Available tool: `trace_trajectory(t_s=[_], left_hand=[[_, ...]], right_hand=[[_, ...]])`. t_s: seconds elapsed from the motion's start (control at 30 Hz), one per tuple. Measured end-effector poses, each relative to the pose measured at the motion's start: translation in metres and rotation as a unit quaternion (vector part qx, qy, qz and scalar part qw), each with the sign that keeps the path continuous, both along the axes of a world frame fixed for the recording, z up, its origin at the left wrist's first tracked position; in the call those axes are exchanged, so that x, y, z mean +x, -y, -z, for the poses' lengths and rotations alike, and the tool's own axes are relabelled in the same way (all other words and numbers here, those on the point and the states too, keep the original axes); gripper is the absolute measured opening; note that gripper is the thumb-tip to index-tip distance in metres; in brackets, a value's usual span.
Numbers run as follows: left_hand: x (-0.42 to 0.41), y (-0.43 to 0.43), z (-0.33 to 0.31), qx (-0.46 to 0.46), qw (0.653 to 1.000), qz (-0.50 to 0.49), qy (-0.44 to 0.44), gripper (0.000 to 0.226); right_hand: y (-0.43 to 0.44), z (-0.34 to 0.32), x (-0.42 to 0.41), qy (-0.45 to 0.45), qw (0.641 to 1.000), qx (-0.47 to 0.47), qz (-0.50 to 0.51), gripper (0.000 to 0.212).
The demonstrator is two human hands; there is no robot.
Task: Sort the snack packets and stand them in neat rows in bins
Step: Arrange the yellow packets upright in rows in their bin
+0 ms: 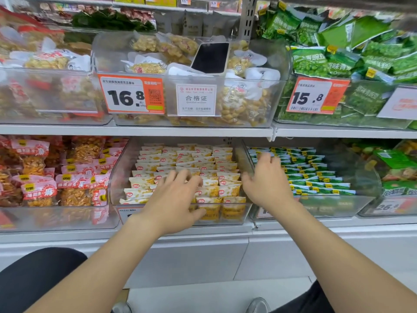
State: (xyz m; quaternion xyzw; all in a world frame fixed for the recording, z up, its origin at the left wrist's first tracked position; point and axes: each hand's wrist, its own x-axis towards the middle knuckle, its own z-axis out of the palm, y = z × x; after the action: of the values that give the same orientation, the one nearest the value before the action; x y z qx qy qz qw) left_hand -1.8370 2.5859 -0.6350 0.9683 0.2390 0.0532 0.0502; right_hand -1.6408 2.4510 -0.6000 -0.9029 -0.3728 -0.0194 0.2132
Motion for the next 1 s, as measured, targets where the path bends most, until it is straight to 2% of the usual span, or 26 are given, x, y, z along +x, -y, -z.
trace_trajectory(t_s=[0.07, 0.17, 0.33, 0.43, 0.5, 0.53, 0.6, 0.63, 0.67, 0.73, 0.77, 0.87, 1.0], left_hand=[[0.005, 0.002, 0.007, -0.016, 0.999, -0.007, -0.038, 0.071], [0.011, 0.002, 0.017, 0.027, 0.995, 0.018, -0.092, 0.084], [0.015, 0.000, 0.019, 0.041, 0.994, 0.014, -0.099, 0.076], [0.017, 0.000, 0.017, 0.009, 0.993, 0.010, -0.118, 0.075], [0.019, -0.002, 0.012, -0.037, 0.992, 0.014, -0.121, 0.077], [0.019, -0.004, 0.010, -0.060, 0.991, 0.016, -0.118, 0.082], [0.018, -0.009, 0.006, -0.092, 0.991, 0.012, -0.095, 0.096], [0.017, -0.012, 0.004, -0.103, 0.991, 0.000, -0.079, 0.099], [0.016, -0.017, 0.004, -0.110, 0.992, -0.017, -0.066, 0.097], [0.014, -0.028, 0.004, -0.102, 0.991, -0.057, -0.059, 0.088], [0.013, -0.034, 0.005, -0.093, 0.991, -0.074, -0.066, 0.085], [0.018, -0.046, 0.007, -0.126, 0.983, -0.076, -0.109, 0.076], [0.031, -0.051, 0.010, -0.161, 0.971, -0.058, -0.169, 0.073]], right_hand=[[0.003, 0.001, 0.004, -0.063, 0.997, -0.041, -0.008, 0.027], [-0.003, 0.001, 0.001, -0.041, 0.998, -0.043, -0.007, 0.032], [-0.009, -0.004, -0.005, -0.044, 0.997, -0.056, -0.011, 0.038], [-0.008, -0.005, 0.001, -0.055, 0.996, -0.073, -0.006, 0.031], [-0.008, -0.007, -0.004, -0.061, 0.994, -0.089, 0.002, 0.018], [-0.009, -0.007, -0.010, -0.042, 0.992, -0.116, 0.009, 0.020], [-0.016, -0.004, -0.023, 0.083, 0.982, -0.166, 0.019, 0.067], [-0.021, -0.002, -0.030, 0.140, 0.978, -0.156, 0.002, 0.073], [-0.027, -0.001, -0.038, 0.168, 0.974, -0.149, -0.043, 0.068], [-0.045, 0.010, -0.044, 0.140, 0.968, -0.150, -0.147, 0.063], [-0.055, 0.020, -0.042, 0.105, 0.966, -0.168, -0.167, 0.067], [-0.080, 0.046, -0.030, 0.005, 0.964, -0.225, -0.144, 0.085], [-0.093, 0.056, -0.017, -0.095, 0.954, -0.256, -0.121, 0.088]])
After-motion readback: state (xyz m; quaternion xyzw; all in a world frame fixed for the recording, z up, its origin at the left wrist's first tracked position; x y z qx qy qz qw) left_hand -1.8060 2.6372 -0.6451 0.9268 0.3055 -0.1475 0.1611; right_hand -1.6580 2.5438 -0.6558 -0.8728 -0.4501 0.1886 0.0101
